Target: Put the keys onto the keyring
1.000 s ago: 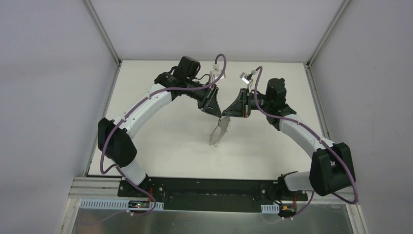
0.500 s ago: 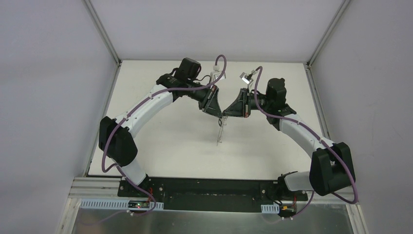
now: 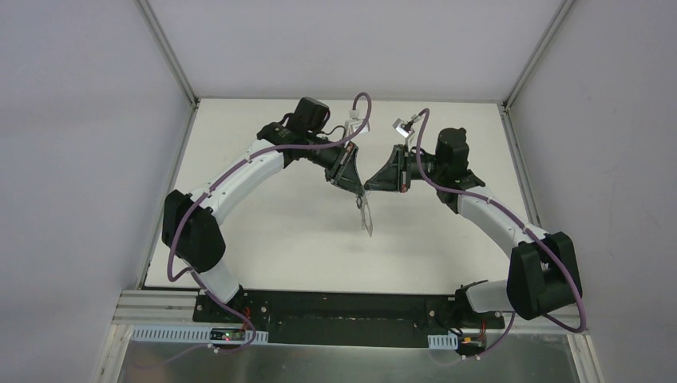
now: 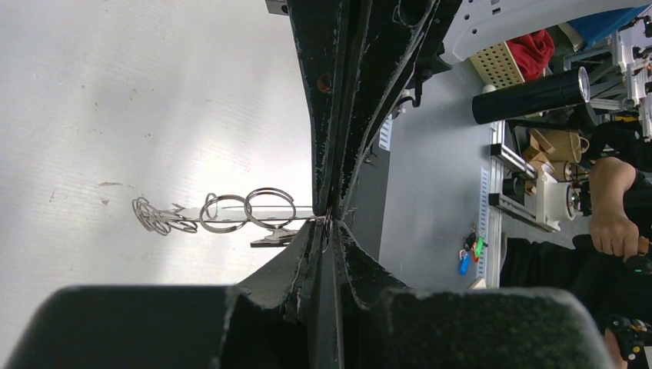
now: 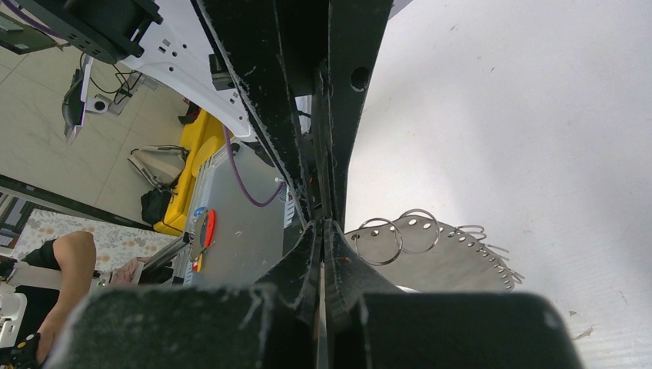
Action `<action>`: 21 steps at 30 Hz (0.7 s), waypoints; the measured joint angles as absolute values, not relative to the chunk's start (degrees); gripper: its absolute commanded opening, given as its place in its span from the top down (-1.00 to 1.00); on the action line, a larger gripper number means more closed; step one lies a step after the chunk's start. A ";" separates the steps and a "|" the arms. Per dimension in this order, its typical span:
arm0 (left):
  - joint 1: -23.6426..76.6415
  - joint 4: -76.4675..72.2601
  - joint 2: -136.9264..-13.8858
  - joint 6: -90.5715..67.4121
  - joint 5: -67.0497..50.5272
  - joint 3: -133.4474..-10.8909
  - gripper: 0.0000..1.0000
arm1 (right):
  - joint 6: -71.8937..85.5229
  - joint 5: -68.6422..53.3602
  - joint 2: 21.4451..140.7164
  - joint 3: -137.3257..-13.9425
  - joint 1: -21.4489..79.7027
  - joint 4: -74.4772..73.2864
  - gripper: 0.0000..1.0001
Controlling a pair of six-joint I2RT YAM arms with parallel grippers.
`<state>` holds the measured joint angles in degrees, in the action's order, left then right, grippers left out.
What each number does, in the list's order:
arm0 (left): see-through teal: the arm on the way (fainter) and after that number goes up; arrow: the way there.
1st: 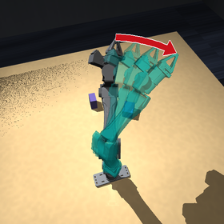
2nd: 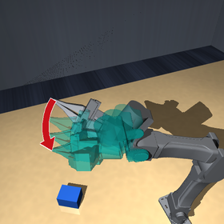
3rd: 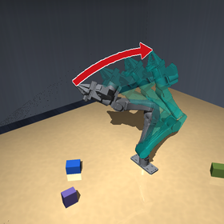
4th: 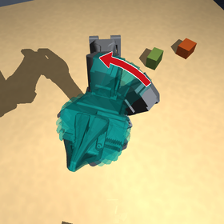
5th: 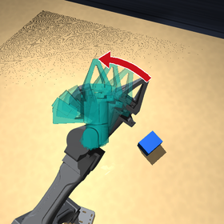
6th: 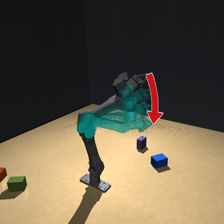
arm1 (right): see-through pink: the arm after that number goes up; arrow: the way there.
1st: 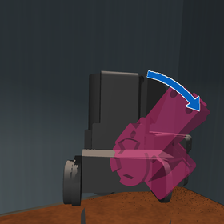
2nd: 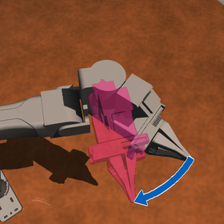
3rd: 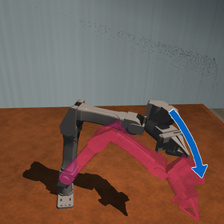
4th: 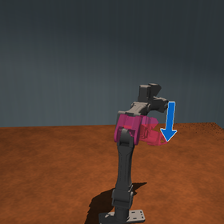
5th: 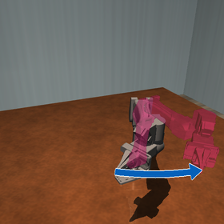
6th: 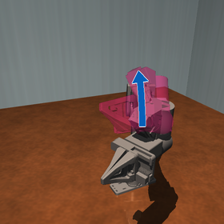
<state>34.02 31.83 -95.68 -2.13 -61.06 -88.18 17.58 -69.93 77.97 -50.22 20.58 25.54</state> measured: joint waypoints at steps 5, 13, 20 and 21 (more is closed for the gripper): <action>34.02 31.48 -95.68 -2.44 -61.04 -88.18 1.00 | 17.61 -70.06 77.97 -50.22 20.49 25.65 1.00; 34.02 31.11 -95.68 -2.74 -60.97 -88.27 1.00 | 17.58 -70.11 77.97 -50.22 20.32 26.24 0.76; 34.76 40.25 -95.68 5.63 -54.57 -92.44 1.00 | 15.14 -69.65 77.82 -50.30 19.73 24.01 0.27; 35.00 41.98 -95.68 7.11 -52.97 -93.34 1.00 | 13.85 -69.47 77.60 -50.37 19.73 22.48 0.19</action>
